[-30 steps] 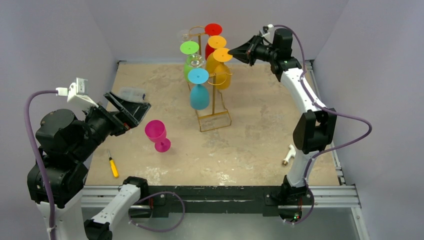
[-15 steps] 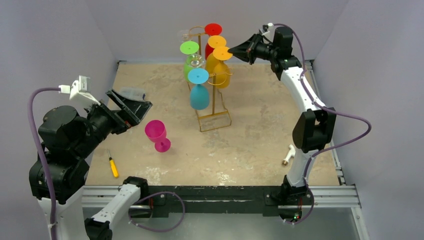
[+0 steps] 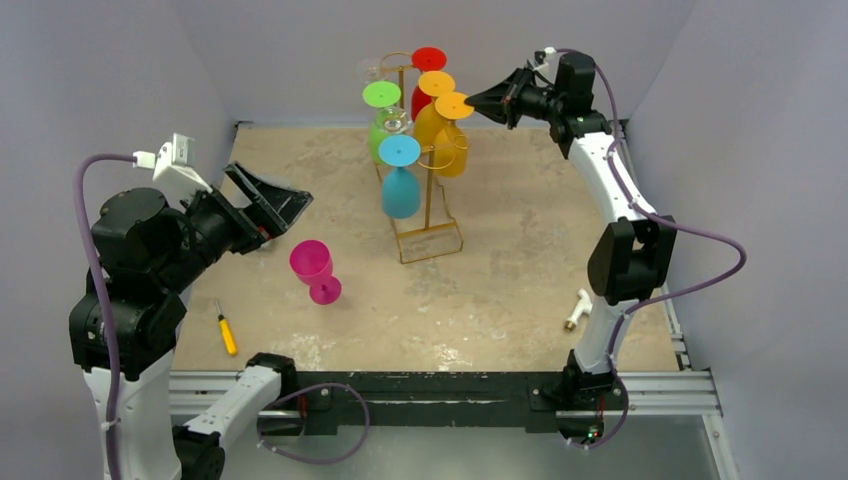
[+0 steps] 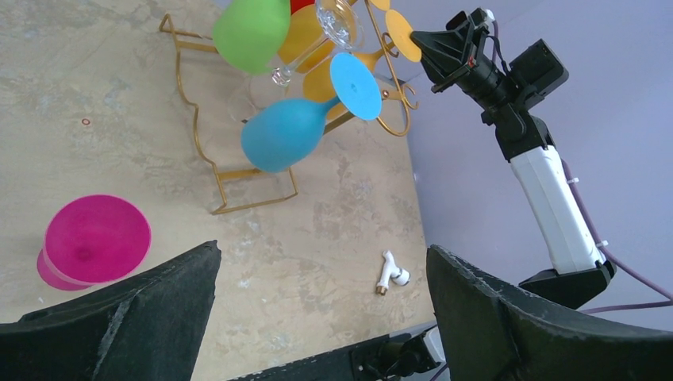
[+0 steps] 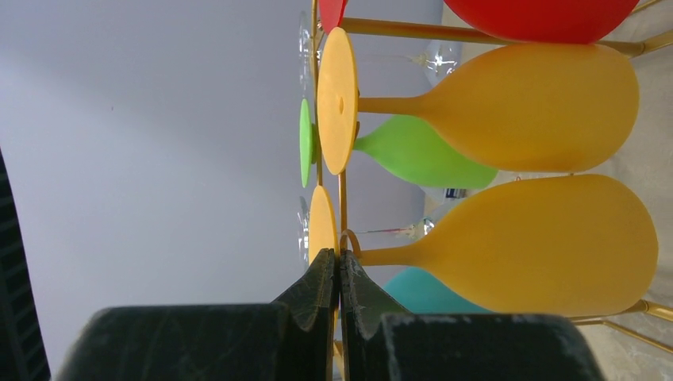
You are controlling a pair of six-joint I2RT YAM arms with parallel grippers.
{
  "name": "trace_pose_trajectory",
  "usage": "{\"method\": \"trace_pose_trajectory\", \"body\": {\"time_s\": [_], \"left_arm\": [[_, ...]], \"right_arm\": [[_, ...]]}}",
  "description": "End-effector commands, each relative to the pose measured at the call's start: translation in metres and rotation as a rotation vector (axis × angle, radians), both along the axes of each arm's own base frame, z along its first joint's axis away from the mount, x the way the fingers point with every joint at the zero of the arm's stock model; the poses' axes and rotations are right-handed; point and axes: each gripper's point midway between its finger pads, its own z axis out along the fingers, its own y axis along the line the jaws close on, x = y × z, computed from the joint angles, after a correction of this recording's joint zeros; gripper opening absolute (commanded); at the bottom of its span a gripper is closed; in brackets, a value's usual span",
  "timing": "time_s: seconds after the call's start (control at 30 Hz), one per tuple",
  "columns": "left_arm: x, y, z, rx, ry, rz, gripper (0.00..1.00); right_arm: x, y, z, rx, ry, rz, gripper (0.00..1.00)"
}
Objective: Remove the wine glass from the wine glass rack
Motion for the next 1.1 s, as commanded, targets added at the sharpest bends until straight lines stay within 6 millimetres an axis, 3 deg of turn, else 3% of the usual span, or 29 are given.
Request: {"method": "trace_pose_trajectory", "body": {"time_s": [0.0, 1.07], "left_arm": [[0.004, -0.005, 0.025, 0.003, -0.088, -0.037, 0.98], [-0.003, -0.002, 0.022, 0.016, -0.094, -0.029, 0.98]], "right_arm": [[-0.014, -0.007, 0.035, 0.006, -0.093, 0.024, 0.00], [-0.025, -0.012, 0.051, 0.025, -0.114, 0.024, 0.00]]}}
